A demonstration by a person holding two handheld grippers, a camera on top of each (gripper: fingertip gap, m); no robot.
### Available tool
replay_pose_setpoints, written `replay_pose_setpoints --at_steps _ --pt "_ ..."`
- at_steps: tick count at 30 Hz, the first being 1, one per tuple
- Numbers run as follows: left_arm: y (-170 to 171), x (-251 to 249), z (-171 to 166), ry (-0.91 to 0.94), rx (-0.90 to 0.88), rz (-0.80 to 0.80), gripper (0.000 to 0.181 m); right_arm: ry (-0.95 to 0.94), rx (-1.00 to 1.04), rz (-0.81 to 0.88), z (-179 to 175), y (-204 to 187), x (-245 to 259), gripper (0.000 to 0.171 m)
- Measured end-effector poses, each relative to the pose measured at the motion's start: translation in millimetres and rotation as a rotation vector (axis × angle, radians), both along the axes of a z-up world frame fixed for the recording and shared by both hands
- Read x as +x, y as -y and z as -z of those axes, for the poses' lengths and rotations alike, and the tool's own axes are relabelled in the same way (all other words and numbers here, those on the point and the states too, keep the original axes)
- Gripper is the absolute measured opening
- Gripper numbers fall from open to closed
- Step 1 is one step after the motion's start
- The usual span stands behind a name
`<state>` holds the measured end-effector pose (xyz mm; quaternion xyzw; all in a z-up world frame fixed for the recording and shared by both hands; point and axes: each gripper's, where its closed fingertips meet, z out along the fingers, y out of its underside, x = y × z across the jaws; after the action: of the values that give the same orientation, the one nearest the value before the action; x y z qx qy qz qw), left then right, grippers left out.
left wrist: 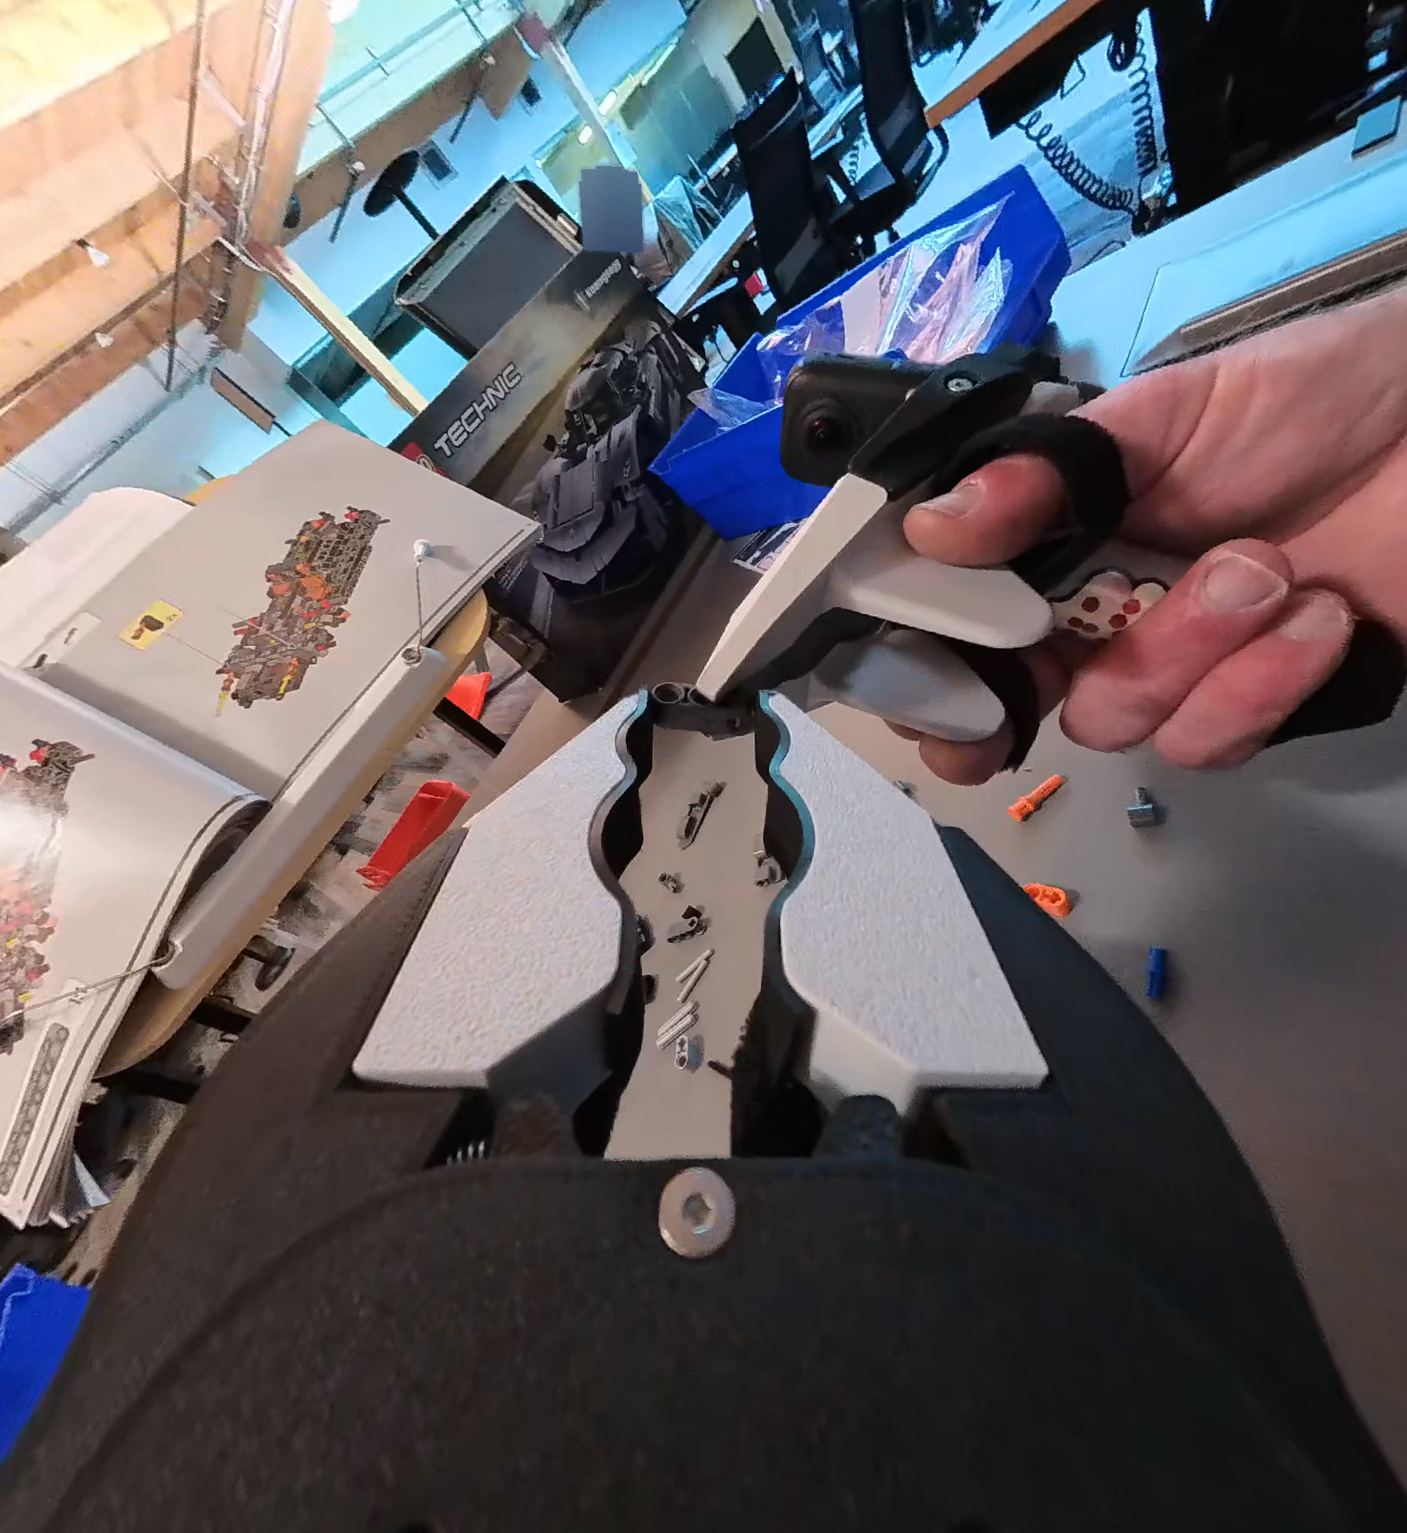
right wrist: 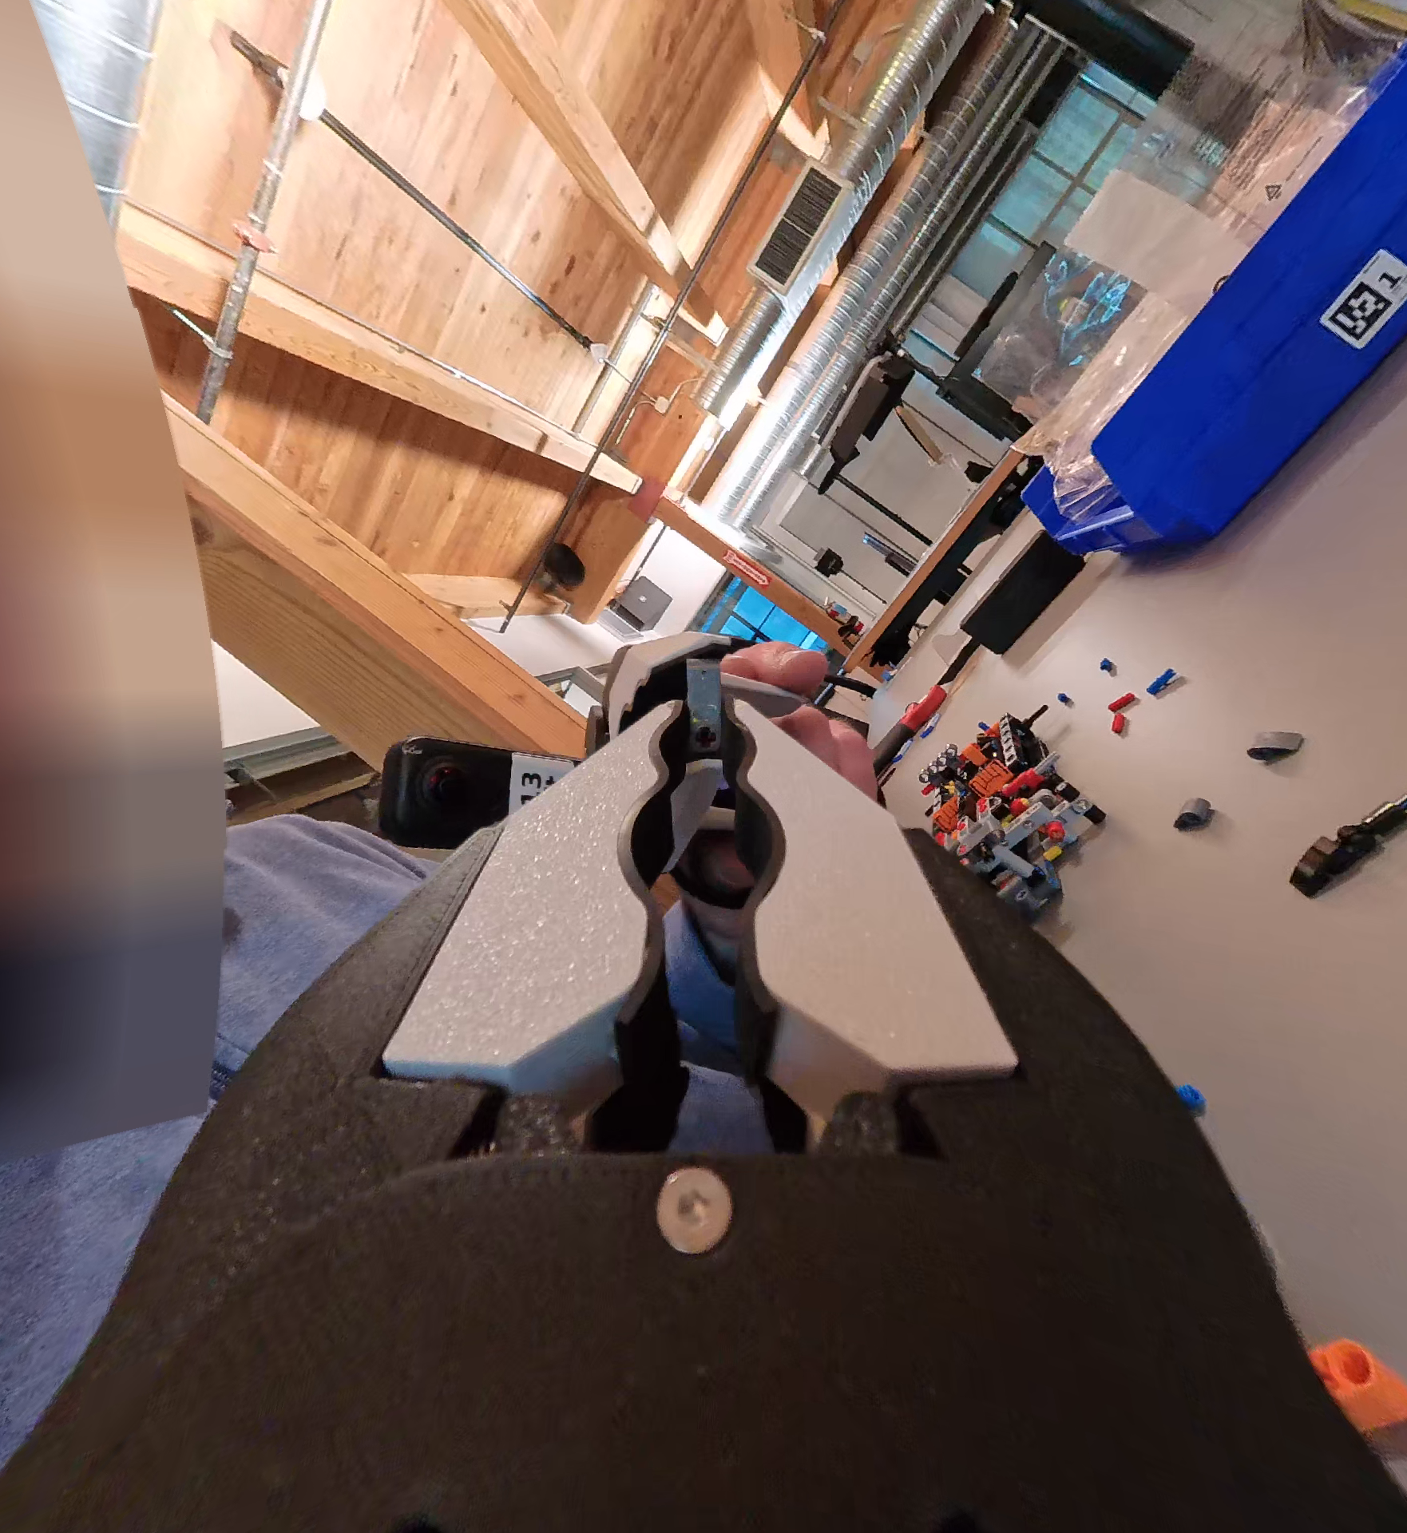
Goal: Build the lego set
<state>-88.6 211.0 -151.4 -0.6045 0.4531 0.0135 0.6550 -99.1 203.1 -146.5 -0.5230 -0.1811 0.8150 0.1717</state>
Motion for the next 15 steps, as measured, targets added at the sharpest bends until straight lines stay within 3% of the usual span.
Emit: replay_pose_setpoints --at_steps 7,11,15 --pt "0.9 1.0 0.5 -0.006 0.011 0.001 0.022 -0.002 -0.01 0.004 0.4 0.4 0.5 0.006" --pt "0.6 -1.1 -4.9 0.017 0.013 -0.011 0.022 0.072 0.032 0.074 6.4 -8.9 2.8 0.044" --pt "9.6 -9.5 2.7 0.057 -0.079 -0.031 0.021 0.27 0.223 0.199 26.0 -22.8 34.1 0.038"
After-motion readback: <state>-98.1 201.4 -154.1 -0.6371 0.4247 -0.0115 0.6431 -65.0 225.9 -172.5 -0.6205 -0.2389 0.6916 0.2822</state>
